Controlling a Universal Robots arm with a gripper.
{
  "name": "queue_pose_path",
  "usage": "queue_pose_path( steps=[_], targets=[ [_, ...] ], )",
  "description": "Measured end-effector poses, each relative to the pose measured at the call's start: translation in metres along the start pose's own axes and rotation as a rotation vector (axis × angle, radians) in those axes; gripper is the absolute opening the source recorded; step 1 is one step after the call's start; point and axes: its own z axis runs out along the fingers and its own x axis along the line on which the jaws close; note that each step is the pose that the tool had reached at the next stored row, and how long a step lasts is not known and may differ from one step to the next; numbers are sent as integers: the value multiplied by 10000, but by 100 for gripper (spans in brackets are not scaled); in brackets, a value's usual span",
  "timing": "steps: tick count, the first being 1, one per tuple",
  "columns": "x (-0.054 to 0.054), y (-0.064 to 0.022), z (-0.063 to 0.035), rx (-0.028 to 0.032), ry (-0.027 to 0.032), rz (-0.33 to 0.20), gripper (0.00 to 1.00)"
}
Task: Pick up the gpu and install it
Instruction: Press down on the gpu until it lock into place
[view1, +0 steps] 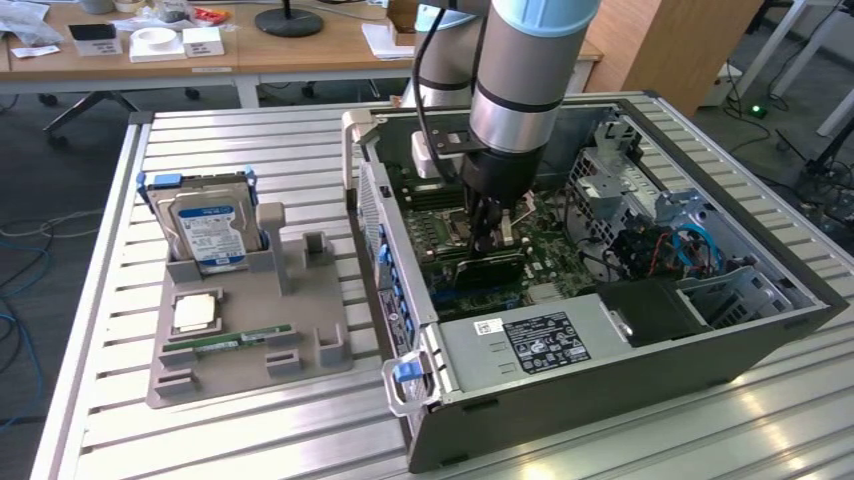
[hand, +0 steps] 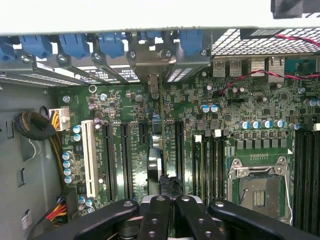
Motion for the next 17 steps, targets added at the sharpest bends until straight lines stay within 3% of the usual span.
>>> queue_pose_path(
  steps=[17],
  targets=[
    [1,8,13,0,1,0,11]
  ],
)
